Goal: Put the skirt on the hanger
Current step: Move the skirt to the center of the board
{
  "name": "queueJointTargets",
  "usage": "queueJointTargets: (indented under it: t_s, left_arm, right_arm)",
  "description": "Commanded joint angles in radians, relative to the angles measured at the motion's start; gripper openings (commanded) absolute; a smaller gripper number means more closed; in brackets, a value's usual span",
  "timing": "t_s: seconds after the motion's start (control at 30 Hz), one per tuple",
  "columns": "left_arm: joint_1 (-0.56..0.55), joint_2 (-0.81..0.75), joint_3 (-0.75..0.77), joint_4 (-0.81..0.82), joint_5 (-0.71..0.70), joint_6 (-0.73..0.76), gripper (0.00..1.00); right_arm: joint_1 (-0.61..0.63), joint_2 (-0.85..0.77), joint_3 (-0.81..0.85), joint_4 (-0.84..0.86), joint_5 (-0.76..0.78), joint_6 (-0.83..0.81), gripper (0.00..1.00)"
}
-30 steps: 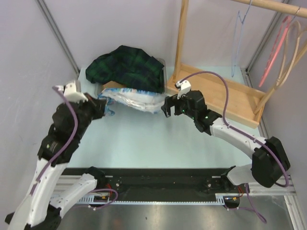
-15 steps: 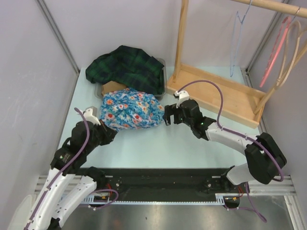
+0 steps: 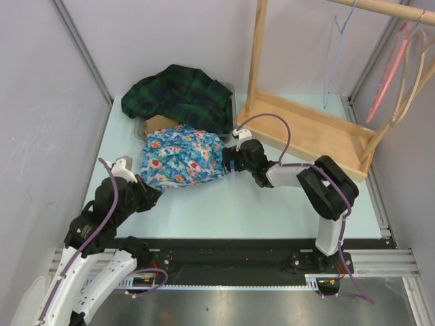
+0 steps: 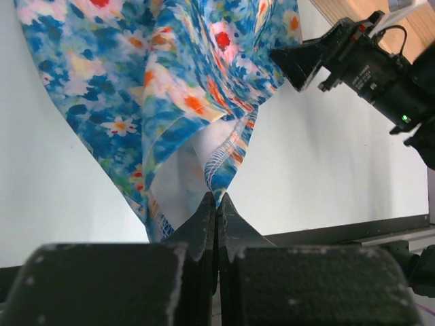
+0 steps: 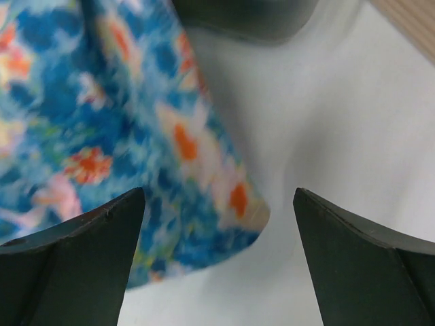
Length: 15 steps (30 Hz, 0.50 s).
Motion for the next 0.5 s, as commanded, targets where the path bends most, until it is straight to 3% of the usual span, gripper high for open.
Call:
queueJointTargets:
  t_s: [0.0, 0.1, 0.13, 0.2, 0.23, 0.37, 0.4, 0.47]
  left_arm:
    - [-0.004, 0.008, 0.077, -0.048, -0.028, -0.016, 0.0]
    - [-0.004, 0.011, 0.084, -0.066, -0.035, -0.023, 0.0]
    - [-0.004, 0.01, 0.086, -0.071, -0.042, -0.025, 0.0]
    - [-0.004, 0.008, 0.084, -0.073, -0.045, -0.026, 0.0]
    - [-0.004, 0.008, 0.083, -0.068, -0.047, -0.028, 0.0]
    - [-0.004, 0.007, 0.071, -0.056, -0.039, -0.025, 0.0]
    - [-0.004, 0.008, 0.066, -0.053, -0.038, -0.019, 0.0]
    - [-0.004, 0.008, 0.061, -0.043, -0.026, -0.013, 0.0]
  right_arm:
    - [-0.069, 0.097, 0.113, 0.158, -0.074, 0.019, 0.97]
    - [-0.121, 0.143, 0.158, 0.166, -0.25, 0.043, 0.93]
    - [-0.13, 0.16, 0.165, 0.163, -0.292, 0.048, 0.79]
    - [-0.152, 0.163, 0.181, 0.151, -0.412, 0.054, 0.63]
    - [-0.155, 0.158, 0.182, 0.14, -0.447, 0.051, 0.47]
    - [-0.155, 0.137, 0.189, 0.068, -0.592, 0.036, 0.26]
    - [-0.155, 0.132, 0.195, 0.031, -0.637, 0.034, 0.14]
    - [-0.156, 0.111, 0.202, -0.036, -0.656, 0.037, 0.0]
